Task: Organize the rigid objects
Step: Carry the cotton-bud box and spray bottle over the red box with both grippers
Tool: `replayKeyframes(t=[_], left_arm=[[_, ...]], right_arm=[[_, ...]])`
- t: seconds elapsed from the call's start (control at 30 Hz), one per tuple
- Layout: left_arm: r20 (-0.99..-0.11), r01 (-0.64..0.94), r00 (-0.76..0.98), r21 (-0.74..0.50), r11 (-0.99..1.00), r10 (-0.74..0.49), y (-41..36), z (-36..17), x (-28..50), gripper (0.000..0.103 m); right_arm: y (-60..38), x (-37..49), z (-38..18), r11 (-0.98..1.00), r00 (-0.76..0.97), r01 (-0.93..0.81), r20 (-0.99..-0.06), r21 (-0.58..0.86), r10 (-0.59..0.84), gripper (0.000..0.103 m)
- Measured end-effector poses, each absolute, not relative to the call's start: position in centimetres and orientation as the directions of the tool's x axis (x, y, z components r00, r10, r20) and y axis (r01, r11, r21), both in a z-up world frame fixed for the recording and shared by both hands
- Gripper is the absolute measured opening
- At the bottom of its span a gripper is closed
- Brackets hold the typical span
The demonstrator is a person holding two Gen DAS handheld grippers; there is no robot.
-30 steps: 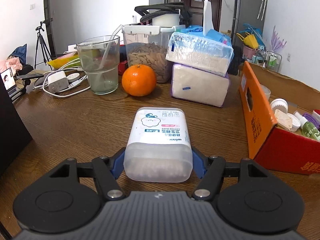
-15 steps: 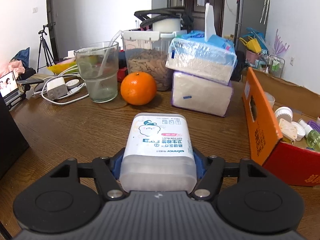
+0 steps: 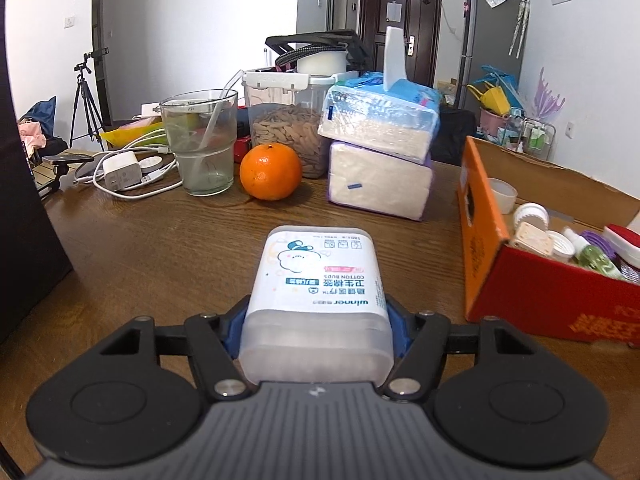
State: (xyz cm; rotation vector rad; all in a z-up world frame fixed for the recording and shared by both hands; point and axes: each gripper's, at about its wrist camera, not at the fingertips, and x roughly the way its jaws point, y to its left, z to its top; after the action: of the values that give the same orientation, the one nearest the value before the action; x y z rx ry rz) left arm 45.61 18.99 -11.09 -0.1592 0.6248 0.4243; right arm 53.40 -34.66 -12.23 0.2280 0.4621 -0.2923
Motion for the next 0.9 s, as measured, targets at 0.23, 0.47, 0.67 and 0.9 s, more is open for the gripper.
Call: replayKeyframes(t=[0.23, 0.47, 0.67, 0.9], left_arm=[[-0.582, -0.414, 0.749, -0.037, 0.909, 0.317, 17.7, -10.4, 42.8, 0.066], [-0.559, -0.385, 0.777, -0.06, 0.921, 0.289, 16.1, -9.4, 40.0, 0.066], [-0.53, -0.335, 0.81, -0.063, 0.94, 0.253, 14.0, -8.6, 38.1, 0.066], [-0.52, -0.276, 0.829, -0.055, 0.96, 0.208, 11.3, -7.9, 37.0, 0.066]], right_arm=[[-32.7, 49.6, -11.3, 0.948, 0.882, 0.271, -0.436, 0.165, -0.176, 0.027], [-30.3, 45.8, -10.4, 0.966, 0.905, 0.199, -0.408, 0.167, -0.117, 0.027], [-27.4, 43.2, -9.8, 0.981, 0.922, 0.117, -0.385, 0.157, -0.048, 0.027], [-23.9, 40.7, -9.0, 0.989, 0.93, 0.01, -0.365, 0.147, 0.045, 0.027]])
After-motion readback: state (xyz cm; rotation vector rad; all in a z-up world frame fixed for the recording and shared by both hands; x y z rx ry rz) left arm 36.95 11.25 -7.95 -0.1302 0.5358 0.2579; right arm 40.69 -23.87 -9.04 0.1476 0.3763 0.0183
